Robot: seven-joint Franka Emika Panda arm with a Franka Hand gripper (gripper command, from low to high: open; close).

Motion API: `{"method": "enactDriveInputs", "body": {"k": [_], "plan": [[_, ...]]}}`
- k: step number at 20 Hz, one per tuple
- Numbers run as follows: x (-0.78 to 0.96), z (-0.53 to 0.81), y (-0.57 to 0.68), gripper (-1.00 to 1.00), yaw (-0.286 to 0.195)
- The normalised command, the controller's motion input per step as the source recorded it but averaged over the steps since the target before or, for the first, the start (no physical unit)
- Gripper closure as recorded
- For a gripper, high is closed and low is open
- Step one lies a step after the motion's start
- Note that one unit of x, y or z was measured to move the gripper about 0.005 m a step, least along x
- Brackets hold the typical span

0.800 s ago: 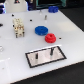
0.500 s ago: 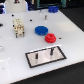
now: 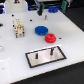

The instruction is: Insert the blue gear onto the right peg, followed by the red gear

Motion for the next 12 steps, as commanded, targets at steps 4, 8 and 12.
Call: {"method": "enactDriveInputs", "body": {"k": [4,8,12], "plan": [[-0.37,-0.61,0.12,-1.00,0.000],[-0.31,-0.61,0.04,-1.00,0.000],[-0.24,-0.51,-0.03,-1.00,0.000]]}}
